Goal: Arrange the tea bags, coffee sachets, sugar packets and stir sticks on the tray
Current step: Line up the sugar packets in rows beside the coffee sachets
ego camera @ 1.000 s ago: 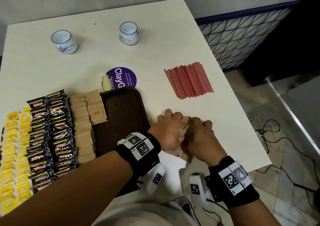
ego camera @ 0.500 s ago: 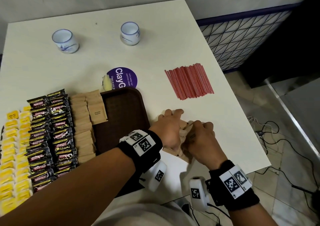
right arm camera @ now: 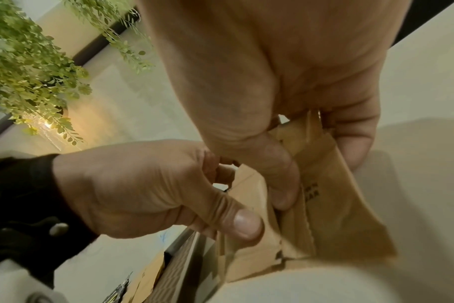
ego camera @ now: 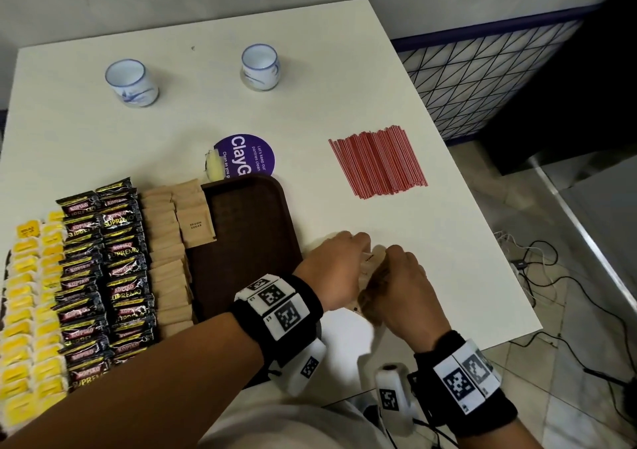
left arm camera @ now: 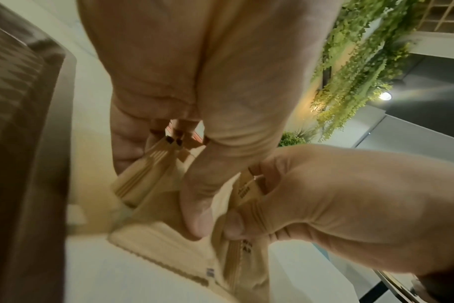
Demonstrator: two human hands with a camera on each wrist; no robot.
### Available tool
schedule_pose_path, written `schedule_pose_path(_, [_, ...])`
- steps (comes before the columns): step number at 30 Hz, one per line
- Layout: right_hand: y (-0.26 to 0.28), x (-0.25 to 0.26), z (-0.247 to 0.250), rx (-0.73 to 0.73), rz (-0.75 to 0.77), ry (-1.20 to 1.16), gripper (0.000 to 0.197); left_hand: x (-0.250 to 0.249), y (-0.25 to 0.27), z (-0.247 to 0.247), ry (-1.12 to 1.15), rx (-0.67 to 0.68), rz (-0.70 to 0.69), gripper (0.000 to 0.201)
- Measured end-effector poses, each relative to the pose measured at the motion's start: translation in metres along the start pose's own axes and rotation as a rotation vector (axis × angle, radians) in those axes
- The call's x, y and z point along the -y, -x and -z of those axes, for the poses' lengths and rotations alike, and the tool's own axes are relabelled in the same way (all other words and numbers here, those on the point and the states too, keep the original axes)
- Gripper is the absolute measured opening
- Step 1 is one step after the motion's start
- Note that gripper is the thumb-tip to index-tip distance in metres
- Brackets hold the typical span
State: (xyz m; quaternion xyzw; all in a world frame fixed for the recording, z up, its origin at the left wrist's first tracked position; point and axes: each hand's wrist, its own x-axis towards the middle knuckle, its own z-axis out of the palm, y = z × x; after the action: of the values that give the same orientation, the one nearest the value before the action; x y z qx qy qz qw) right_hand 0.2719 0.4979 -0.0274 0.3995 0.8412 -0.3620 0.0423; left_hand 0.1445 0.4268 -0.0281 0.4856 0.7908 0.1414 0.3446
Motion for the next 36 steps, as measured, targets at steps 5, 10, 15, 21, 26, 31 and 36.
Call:
schedule_pose_path(5, [-0.001,-0.005,0.002,0.047,-0.035,-0.147,0.036,0.004,0.001,0.006,0.035,0.033,0.028,0.041])
schedule_pose_path(10, [-0.01,0.001,0.024,0.121,-0.051,-0.411,0.03,0.012,-0.001,0.021,0.244,-0.007,0.003,0.04])
schedule_pose_path(15, [-0.022,0.018,0.03,0.135,-0.066,-0.573,0.025,0.03,0.007,0.044,0.561,-0.101,0.01,0.041])
schedule_pose_path(21, [-0.038,0.063,0.024,0.214,-0.082,-0.777,0.027,0.051,0.035,0.075,0.916,-0.158,0.085,0.039])
schedule_pose_path(26, [-0.043,0.107,0.0,0.287,-0.074,-0.794,0.029,0.078,0.07,0.082,1.134,-0.176,0.175,0.039])
schedule_pose_path(31, [-0.045,0.149,-0.034,0.382,-0.07,-0.739,0.026,0.119,0.109,0.08,1.215,-0.337,0.254,0.042])
schedule_pose_path(36, [-0.047,0.171,-0.057,0.359,0.033,-0.58,0.026,0.155,0.141,0.079,1.227,-0.419,0.296,0.044])
